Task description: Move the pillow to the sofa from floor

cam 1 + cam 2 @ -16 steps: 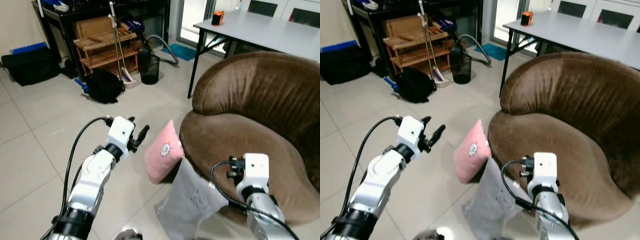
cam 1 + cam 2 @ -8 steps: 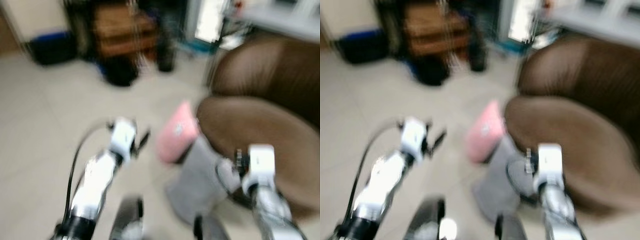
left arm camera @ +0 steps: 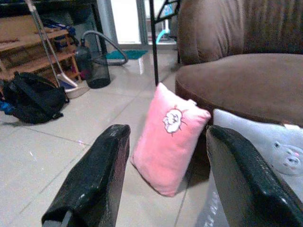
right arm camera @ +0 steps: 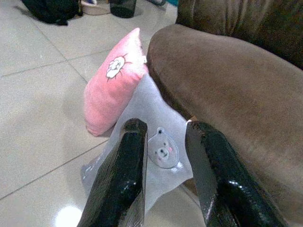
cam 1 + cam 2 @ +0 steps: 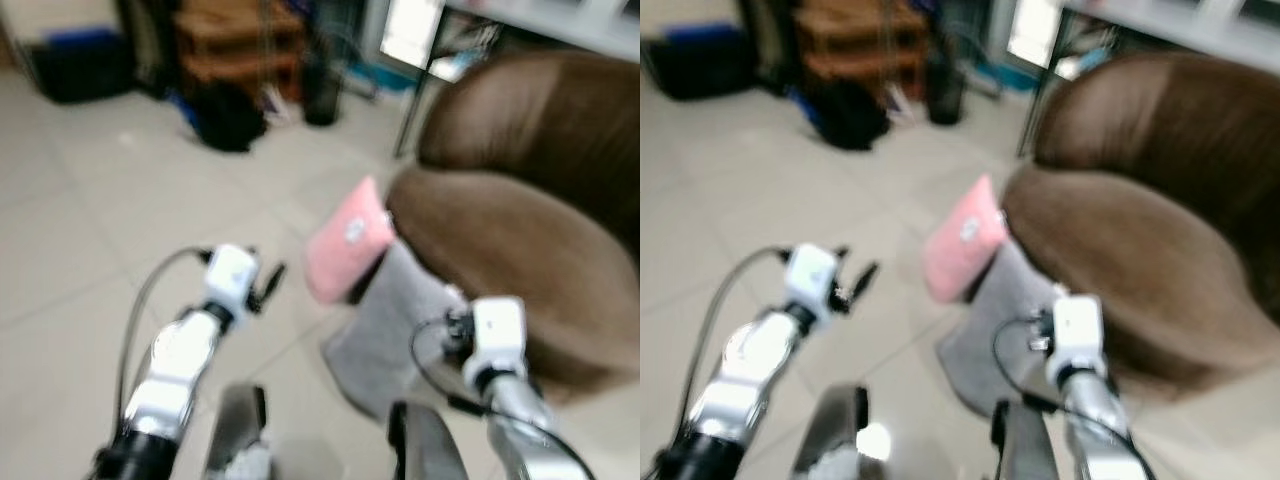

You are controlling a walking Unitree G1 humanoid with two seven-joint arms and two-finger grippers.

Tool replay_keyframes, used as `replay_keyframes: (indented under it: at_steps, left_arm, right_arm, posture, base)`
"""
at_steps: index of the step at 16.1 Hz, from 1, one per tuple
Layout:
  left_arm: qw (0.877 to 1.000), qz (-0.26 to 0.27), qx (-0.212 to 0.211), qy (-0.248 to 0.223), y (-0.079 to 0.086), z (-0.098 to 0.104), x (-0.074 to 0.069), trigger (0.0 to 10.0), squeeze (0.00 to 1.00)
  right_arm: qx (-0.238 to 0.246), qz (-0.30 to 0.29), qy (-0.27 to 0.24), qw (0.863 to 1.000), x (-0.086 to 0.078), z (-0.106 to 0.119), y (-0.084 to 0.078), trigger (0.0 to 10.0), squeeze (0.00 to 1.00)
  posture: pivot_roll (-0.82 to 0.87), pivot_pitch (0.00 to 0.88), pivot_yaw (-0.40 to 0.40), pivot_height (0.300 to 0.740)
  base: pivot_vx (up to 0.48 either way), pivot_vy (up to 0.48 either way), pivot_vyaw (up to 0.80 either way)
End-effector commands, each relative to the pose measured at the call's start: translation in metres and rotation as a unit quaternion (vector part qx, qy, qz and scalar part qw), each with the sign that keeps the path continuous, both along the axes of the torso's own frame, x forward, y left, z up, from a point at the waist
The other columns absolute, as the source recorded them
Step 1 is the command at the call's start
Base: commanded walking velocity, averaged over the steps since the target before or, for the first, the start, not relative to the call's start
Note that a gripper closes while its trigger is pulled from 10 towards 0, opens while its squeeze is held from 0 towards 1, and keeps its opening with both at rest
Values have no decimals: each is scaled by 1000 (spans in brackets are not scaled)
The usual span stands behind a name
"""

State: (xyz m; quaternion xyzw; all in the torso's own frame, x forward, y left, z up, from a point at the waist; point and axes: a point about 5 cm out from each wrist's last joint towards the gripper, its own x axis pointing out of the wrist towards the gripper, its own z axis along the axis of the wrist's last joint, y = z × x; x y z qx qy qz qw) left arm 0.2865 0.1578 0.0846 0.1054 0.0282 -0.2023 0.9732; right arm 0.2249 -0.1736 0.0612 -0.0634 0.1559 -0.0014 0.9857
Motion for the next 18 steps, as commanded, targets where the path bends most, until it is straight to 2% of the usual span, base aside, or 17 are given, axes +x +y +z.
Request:
replay_keyframes:
  at_steps: [1,6,10,15,18]
  left_arm:
    - [1000,-15,-7,-8,-12,5,3,10000,0]
    - [1000,-19,-3,-10,-13,6,3,10000,0]
    - [1000,-19,0,-14,-11,7,2,10000,0]
    - [1000,-25,3,-16,-10,8,0,10000,0]
    - [999,-27,5,-17,-10,8,-3,10000,0]
  right_arm:
    - [-11,-13,0,1000,1,1,-11,10000,0]
    - [-7,-10,-1,1000,1,0,-9,10000,0]
    - [-9,1,2,1000,3,-3,-6,10000,0]
    - [-35,26,7,999,5,-5,-2,10000,0]
    - [-41,32,9,999,5,-8,0,10000,0]
  posture:
    - [40,26,-49,586]
    - [51,27,-47,586]
    - [64,20,-53,586]
    - [75,8,-55,586]
    - [83,10,-60,586]
  base:
    - [322,0,-769]
    - [323,0,-716]
    - [309,0,0]
    - [288,0,0]
    - [289,0,800]
